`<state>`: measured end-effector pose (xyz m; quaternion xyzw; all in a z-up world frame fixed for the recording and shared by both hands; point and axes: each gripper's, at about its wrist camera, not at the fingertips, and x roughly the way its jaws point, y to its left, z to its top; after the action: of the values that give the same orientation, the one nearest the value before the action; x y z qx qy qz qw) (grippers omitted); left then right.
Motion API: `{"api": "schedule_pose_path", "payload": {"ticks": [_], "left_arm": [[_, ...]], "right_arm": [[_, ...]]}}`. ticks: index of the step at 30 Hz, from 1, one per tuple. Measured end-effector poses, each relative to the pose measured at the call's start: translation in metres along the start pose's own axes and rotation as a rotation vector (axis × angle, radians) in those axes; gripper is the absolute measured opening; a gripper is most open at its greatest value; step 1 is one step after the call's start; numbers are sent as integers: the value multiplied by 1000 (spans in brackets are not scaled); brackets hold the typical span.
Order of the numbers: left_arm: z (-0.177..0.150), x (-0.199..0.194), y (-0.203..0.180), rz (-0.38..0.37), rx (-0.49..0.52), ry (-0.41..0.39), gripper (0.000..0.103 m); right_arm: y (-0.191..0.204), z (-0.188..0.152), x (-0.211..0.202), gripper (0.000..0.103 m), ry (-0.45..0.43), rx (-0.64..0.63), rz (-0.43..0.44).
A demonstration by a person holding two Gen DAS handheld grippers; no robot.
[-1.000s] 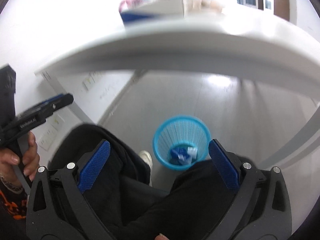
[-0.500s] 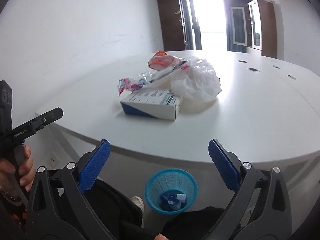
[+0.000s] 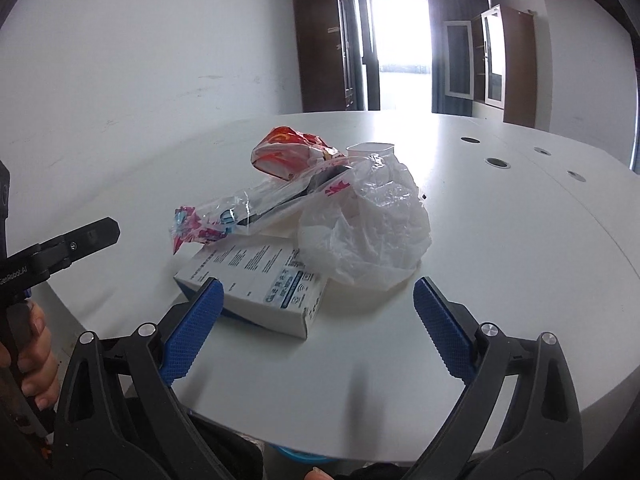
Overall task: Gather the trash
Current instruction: 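Raise both tools back toward the remaining trash on the table, then grasp the pink-wrapped plastic packet with the left tool while the right tool grasps the clear bag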
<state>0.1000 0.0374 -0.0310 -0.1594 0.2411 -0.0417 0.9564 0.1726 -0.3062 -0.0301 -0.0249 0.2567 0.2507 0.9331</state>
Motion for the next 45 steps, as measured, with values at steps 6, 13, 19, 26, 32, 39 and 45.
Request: {"api": "schedule_pose_path", "payload": {"ticks": [6,13,19,26,32,39,45], "left_arm": [[9,32,10,-43,-55,82,66],[22,57,18,-93,-103,144,70],[24,80,10,-159,-95,228,42],[28,60,-7,-135,-40,131,10],[36,16,-14,-105,-37,-3,4],[31,-50,-16,-39,-7,-99,4],[21,-92,-24,-30,12,-129,4]], "right_arm": [[2,12,29,76,48,-24,1],[1,23,55,59,97,-20,6],[-7,18,63,19,130,0,31],[-15,17,49,5,94,11,21],[-20,15,27,4,44,24,0],[-21,9,-12,4,-2,36,17],[-14,0,-54,3,-67,19,22]]}}
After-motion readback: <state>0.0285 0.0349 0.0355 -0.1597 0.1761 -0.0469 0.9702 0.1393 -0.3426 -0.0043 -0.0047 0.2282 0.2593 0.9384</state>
